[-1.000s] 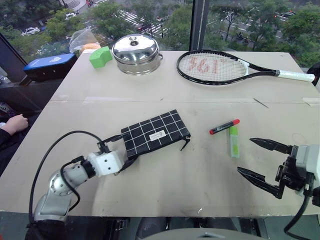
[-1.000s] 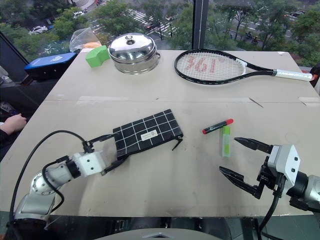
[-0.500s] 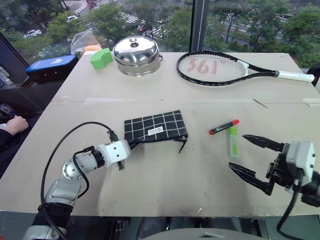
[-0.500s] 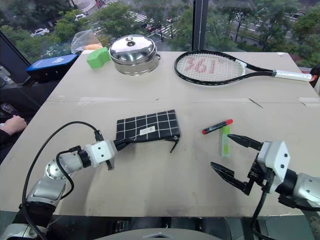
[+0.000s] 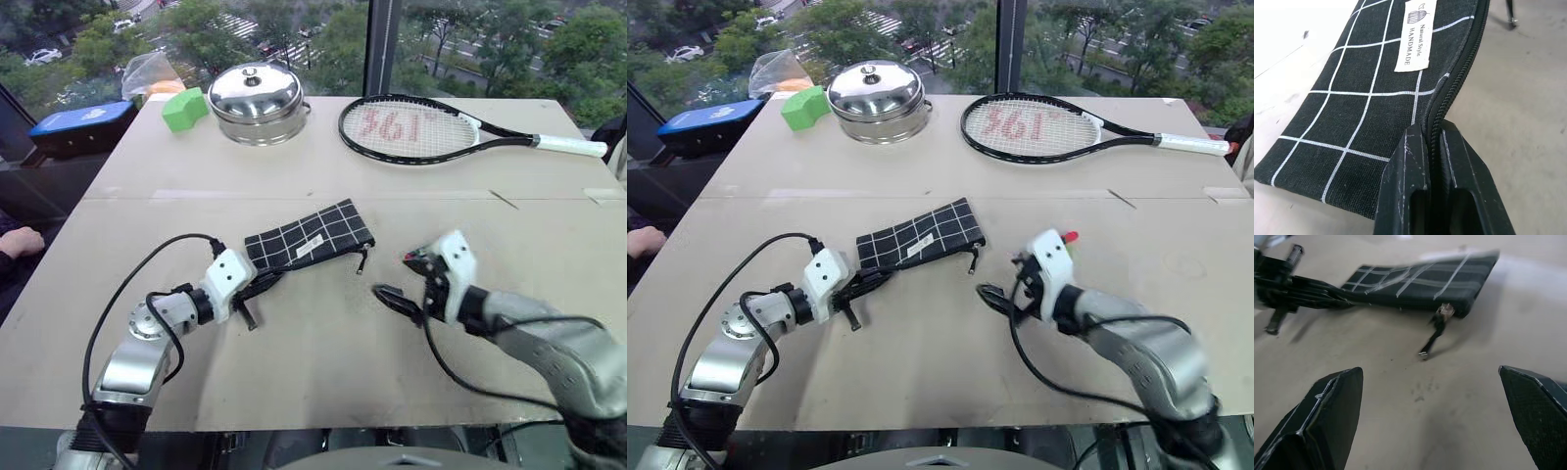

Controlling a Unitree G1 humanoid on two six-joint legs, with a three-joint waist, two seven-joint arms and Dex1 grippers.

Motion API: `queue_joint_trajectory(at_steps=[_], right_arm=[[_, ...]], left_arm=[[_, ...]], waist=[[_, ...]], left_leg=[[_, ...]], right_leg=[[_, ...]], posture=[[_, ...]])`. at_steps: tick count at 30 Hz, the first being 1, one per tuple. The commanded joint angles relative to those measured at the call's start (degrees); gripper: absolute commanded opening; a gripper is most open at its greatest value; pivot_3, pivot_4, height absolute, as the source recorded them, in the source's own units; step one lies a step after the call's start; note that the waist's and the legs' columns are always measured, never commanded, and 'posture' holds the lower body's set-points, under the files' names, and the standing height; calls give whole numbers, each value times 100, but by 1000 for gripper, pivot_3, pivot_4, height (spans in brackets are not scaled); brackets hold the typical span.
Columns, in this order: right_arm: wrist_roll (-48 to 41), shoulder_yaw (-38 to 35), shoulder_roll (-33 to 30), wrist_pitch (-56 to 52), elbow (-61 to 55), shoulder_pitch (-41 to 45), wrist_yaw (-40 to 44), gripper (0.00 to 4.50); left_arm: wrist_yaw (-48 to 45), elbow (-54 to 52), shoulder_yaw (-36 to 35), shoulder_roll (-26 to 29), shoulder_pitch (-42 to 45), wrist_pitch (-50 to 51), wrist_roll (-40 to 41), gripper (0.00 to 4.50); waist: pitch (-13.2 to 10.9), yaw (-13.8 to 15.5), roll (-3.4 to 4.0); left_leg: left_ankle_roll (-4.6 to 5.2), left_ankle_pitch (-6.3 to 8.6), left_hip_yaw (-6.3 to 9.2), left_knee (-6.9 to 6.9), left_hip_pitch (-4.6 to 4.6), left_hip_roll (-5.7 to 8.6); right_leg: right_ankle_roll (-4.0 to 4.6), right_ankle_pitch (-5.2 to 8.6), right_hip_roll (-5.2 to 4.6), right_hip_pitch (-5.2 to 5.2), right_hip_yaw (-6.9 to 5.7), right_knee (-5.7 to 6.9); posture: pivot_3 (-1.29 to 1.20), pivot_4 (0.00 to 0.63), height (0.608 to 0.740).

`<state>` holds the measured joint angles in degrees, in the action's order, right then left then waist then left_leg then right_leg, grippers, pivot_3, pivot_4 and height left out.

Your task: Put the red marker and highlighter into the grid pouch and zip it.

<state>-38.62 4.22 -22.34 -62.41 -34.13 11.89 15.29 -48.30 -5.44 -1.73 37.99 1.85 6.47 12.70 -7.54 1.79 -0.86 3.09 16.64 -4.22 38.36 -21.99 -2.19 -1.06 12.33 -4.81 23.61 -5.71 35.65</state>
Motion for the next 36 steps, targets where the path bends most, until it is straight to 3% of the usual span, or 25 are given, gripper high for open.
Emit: queue_joint_trajectory(at_steps=[1, 6, 8, 10, 12, 17, 36], right_arm=[[-17, -191, 575, -426, 554, 504, -532, 4500], [58, -252, 1142, -460, 1189, 950, -655, 4500], [167, -169, 1225, -331, 1423, 1041, -625, 4007], [208, -168, 1330, -206, 1634, 1147, -566, 3323], [300, -161, 1391, -83, 1800, 1240, -525, 2227], [461, -141, 1440, 150, 1975, 1336, -418, 33], [755, 872, 984, 122, 1432, 1463, 395, 33]], left_arm=[[22, -236, -37, -19, 96, 108, 84, 36], [4, -245, -25, -53, 122, 159, 64, 36], [9, -265, -14, -77, 114, 175, 64, 0], [11, -309, 12, -97, 85, 186, 50, 0], [18, -379, 14, -113, 39, 216, 45, 0], [32, -614, -11, -90, -57, 347, 48, 0], [258, -786, 103, -451, 391, 962, 145, 0]], waist=[[-1, -31, 1], [-1, -101, 3], [-1, -114, 3], [-1, -117, 3], [-2, -117, 4], [-2, -118, 4], [-3, -126, 6]], left_leg=[[0, 0, -4, -1, 1, 1], [-3, -1, -5, -1, -1, 3], [-3, -2, -6, -2, 0, 3], [-3, -2, -6, -2, 2, 2], [-3, -2, -6, -2, 2, 2], [-8, -4, -6, -2, 2, 1], [-7, -4, -5, -2, 3, 1]], right_leg=[[0, 0, 12, 1, -3, 0], [-23, -13, 17, 0, 0, 1], [-23, -14, 19, -1, 1, 1], [-24, -14, 20, -1, 1, 3], [-24, -14, 21, 0, 2, 7], [-25, -14, 21, 0, 4, 9], [-26, -14, 23, 0, 4, 9]], posture=[[0, 150, 740], [0, 150, 740], [0, 150, 740], [0, 150, 740], [0, 150, 740], [0, 150, 740], [0, 150, 740]])
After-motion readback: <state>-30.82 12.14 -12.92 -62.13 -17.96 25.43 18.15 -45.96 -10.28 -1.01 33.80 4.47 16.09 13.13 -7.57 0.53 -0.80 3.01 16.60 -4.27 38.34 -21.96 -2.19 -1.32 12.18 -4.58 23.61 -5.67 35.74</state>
